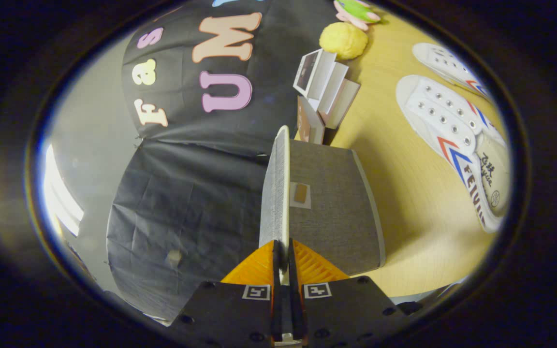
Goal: Open the storage box then place both shoes into the box .Put the left shoe in first, then the right shoe, with the right side of both shoes facing outward in a uniform manner.
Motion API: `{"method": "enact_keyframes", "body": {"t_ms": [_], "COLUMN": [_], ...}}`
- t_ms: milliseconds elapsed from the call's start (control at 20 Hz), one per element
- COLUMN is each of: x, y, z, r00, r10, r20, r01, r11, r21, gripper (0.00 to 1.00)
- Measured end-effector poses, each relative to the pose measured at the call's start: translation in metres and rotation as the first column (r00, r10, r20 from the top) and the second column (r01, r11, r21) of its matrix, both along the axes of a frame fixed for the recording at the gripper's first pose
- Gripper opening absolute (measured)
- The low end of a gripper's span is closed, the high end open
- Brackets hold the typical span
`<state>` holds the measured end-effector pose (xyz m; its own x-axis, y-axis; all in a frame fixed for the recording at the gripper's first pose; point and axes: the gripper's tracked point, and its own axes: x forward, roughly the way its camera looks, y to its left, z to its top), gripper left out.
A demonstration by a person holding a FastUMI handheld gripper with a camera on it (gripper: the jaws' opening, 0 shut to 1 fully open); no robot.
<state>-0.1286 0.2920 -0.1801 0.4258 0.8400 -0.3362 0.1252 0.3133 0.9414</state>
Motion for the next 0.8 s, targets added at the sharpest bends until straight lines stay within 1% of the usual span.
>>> {"method": "enact_keyframes", "body": {"t_ms": [100, 150, 300, 650, 800], "x": [0.0, 0.002, 0.008, 0.019, 0.02], "y": [0.004, 0.005, 0.012, 0.055, 0.081], "z": [0.015, 0.023, 0.047, 0.114, 0.129], "r00": [0.998, 0.996, 0.985, 0.949, 0.928], "r10": [0.042, 0.052, 0.106, 0.183, 0.227], "r20": [0.043, 0.07, 0.138, 0.255, 0.297], "r01": [-0.041, -0.05, -0.098, -0.185, -0.231], "r11": [0.999, 0.998, 0.993, 0.983, 0.973], "r21": [-0.019, -0.035, -0.061, -0.015, -0.022], "gripper": [0.14, 0.13, 0.11, 0.12, 0.14]}}
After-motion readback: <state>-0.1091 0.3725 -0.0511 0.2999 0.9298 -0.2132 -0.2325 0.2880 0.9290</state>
